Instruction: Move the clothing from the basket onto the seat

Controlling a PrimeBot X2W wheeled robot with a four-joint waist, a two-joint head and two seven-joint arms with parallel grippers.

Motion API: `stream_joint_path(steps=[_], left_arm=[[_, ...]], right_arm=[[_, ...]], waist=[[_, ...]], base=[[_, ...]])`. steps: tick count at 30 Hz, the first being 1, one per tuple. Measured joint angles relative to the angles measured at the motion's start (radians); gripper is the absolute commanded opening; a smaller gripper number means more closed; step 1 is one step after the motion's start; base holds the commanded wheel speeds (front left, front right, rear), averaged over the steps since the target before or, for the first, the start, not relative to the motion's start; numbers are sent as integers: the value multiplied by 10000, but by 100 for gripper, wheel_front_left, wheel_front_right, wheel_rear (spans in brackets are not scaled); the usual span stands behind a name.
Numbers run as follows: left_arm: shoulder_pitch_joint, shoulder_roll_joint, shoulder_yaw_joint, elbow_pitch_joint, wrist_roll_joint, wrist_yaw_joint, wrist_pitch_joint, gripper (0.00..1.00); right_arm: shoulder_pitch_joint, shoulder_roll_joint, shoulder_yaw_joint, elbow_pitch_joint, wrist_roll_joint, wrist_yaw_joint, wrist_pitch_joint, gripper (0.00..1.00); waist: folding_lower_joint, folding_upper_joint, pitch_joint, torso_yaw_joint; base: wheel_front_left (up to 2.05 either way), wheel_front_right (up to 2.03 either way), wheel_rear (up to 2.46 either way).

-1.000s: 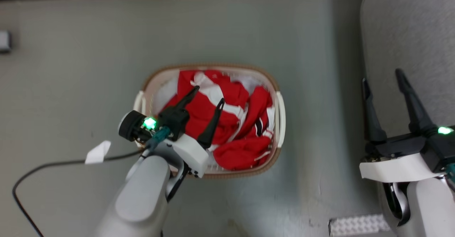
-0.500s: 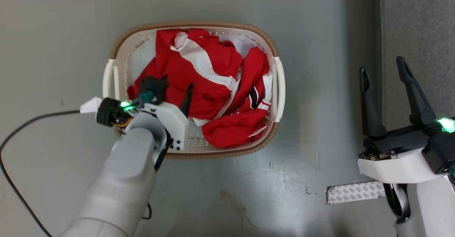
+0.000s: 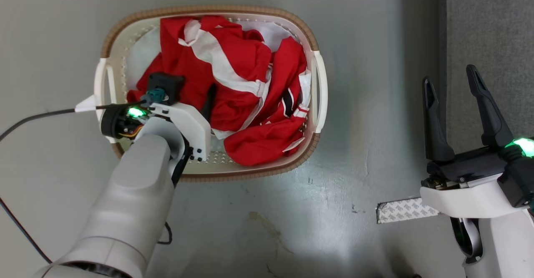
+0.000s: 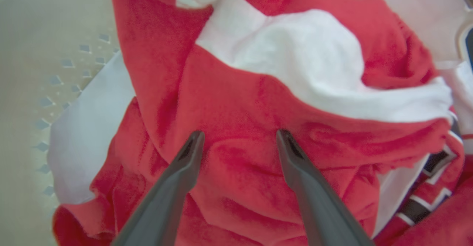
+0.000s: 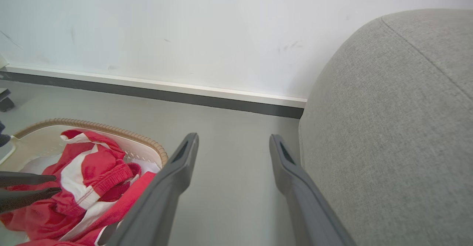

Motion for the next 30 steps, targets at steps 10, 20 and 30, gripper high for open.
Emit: stream_joint_path(steps=[10, 20, 30], left_arm=[[-50, -82, -608, 221, -435, -395, 259, 46], [459, -92, -2957, -1438, -2821, -407, 625, 0], [618, 199, -3810, -2042, -4105, -407, -46, 0]], right_arm=[[107, 0, -54, -222, -8, 0, 0, 100], [134, -2, -84, -128, -117, 0, 2, 100], [-34, 0, 94, 426, -23, 0, 2, 100]], waist=[[-2, 0, 344, -29], [-2, 0, 397, 208], [-2, 0, -718, 536]], base=[[0, 0, 0], [0, 0, 0], [0, 0, 0]])
